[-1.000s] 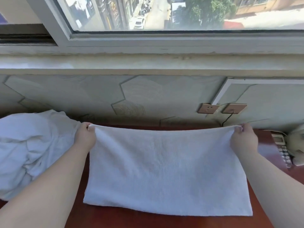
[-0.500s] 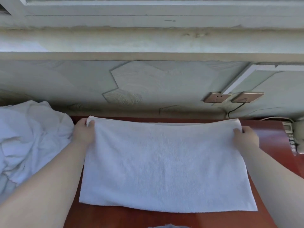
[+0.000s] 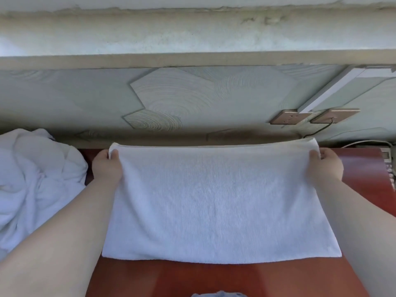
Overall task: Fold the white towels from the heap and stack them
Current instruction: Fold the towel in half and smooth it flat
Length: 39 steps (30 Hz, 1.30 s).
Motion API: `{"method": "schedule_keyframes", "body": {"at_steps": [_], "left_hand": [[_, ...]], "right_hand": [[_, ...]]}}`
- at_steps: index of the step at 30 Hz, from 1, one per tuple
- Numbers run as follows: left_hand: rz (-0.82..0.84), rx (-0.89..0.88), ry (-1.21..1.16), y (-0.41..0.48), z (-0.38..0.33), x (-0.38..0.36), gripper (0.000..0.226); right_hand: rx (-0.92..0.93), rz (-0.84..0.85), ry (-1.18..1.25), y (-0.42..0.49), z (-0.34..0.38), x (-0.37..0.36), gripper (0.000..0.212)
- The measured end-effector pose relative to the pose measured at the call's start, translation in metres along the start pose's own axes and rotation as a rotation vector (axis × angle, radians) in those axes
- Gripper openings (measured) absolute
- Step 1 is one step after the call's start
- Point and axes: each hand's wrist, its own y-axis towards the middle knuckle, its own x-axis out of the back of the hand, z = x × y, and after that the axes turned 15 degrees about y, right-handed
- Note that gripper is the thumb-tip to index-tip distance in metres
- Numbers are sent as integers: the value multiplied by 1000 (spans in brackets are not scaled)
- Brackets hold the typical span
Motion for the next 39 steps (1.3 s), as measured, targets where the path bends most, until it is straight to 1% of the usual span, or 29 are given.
{"method": "schedule_keyframes", "body": {"at_steps": [3, 6, 7, 10, 13, 15, 18, 21, 23, 26, 27, 28, 29, 31, 32, 33, 35, 36, 37, 39], "left_hand": [[16, 9, 60, 3, -6, -1, 41], [55, -64, 80, 6, -15, -1, 38], [51, -61, 76, 6, -15, -1, 38], [11, 30, 58, 6, -7, 0, 43], [11, 30, 49, 4, -8, -2, 44], [49, 26, 17, 1, -12, 1, 43], [127, 11, -26, -4, -10, 9, 43], [128, -23, -5, -11, -7, 14, 43], [99, -53, -13, -16, -8, 12, 52], [78, -118, -31, -23, -23, 7, 75], [66, -128, 5, -24, -30, 5, 80], [26, -142, 98, -23, -36, 4, 83], [-29, -163, 240, -21, -42, 2, 83], [-111, -261, 524, -20, -50, -1, 78], [-106, -360, 619, -21, -55, -4, 72], [-71, -484, 682, -25, -63, -9, 66], [29, -727, 724, -38, -85, -24, 53], [80, -813, 720, -48, -97, -32, 48], [118, -875, 709, -59, -109, -41, 45], [150, -926, 674, -76, -127, -59, 41]], "right_hand": [[-34, 21, -70, 4, 4, -6, 33], [-1, 69, -122, 4, 9, -13, 35], [2, 68, -123, 5, 9, -14, 36], [-62, 13, -84, 10, 4, -12, 36], [-75, 7, -64, 12, 4, -10, 34], [-70, 15, -50, 9, 5, -9, 36], [-56, 70, -36, 4, 5, -3, 43], [-30, 136, -35, 0, 7, 2, 39], [-28, 124, -16, -2, 11, 3, 44], [-4, 115, 54, -8, 24, -4, 58], [14, 112, 63, -9, 29, -8, 62], [35, 105, 46, -11, 35, -11, 66], [64, 94, -20, -13, 41, -14, 72], [186, 81, -291, -17, 50, -21, 81], [272, 94, -423, -21, 53, -25, 80], [377, 130, -530, -25, 56, -32, 74], [568, 275, -663, -37, 65, -51, 58], [636, 355, -686, -43, 69, -63, 52], [685, 421, -693, -50, 73, -75, 47], [741, 508, -676, -64, 80, -97, 41]]}}
